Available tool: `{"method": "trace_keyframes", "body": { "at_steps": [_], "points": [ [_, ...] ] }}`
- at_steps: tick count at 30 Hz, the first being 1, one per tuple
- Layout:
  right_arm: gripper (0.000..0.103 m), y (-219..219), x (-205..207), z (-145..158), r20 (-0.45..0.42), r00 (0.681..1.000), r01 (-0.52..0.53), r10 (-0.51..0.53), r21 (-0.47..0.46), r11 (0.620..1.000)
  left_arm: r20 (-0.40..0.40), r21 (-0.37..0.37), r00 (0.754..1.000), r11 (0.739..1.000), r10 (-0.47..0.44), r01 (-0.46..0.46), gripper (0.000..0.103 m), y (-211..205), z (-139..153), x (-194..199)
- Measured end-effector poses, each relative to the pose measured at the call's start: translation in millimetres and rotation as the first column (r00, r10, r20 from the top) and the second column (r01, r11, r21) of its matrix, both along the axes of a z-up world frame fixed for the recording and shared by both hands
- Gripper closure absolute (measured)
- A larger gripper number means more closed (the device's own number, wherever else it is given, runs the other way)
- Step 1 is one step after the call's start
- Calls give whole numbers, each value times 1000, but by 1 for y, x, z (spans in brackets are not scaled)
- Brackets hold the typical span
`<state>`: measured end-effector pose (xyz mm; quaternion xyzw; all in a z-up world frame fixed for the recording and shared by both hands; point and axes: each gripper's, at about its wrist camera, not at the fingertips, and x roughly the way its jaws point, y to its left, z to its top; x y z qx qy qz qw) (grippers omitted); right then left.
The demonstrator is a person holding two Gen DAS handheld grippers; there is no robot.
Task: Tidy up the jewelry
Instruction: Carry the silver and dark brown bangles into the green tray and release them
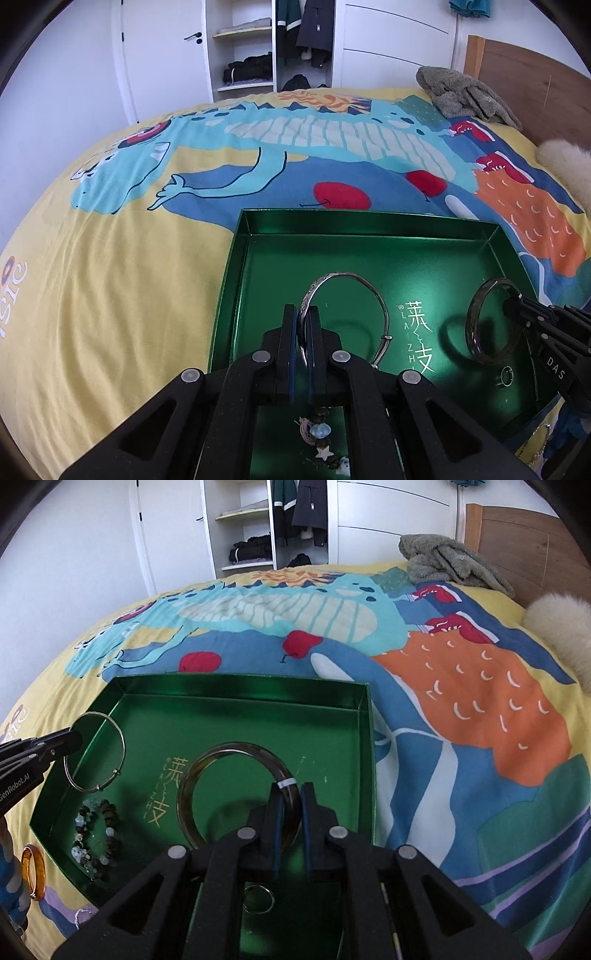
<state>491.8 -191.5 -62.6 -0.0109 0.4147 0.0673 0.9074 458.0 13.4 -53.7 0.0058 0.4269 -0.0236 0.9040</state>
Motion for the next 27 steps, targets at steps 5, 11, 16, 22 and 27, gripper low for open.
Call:
{"method": "trace_keyframes", "body": {
  "at_steps": [5,11,16,22,27],
  "points": [
    [95,1,6,-10,-28,1000,-3,2,-14,1000,-45,-6,999,1000,21,-22,99,3,-12,7],
    [95,3,12,-16,-53,999,-15,13,-42,999,-88,-5,995,999,35,-36,99,5,-25,13],
    [94,7,13,-17,-58,998,-28,23,-74,997,-87,6,995,999,45,-45,98,6,-28,12],
    [93,8,14,-17,-56,998,-27,22,-91,996,-70,52,996,997,52,-48,98,3,-29,10],
    [92,6,16,-16,-61,998,-22,17,-88,996,-67,71,997,997,48,-43,97,3,-29,9]
  ]
}}
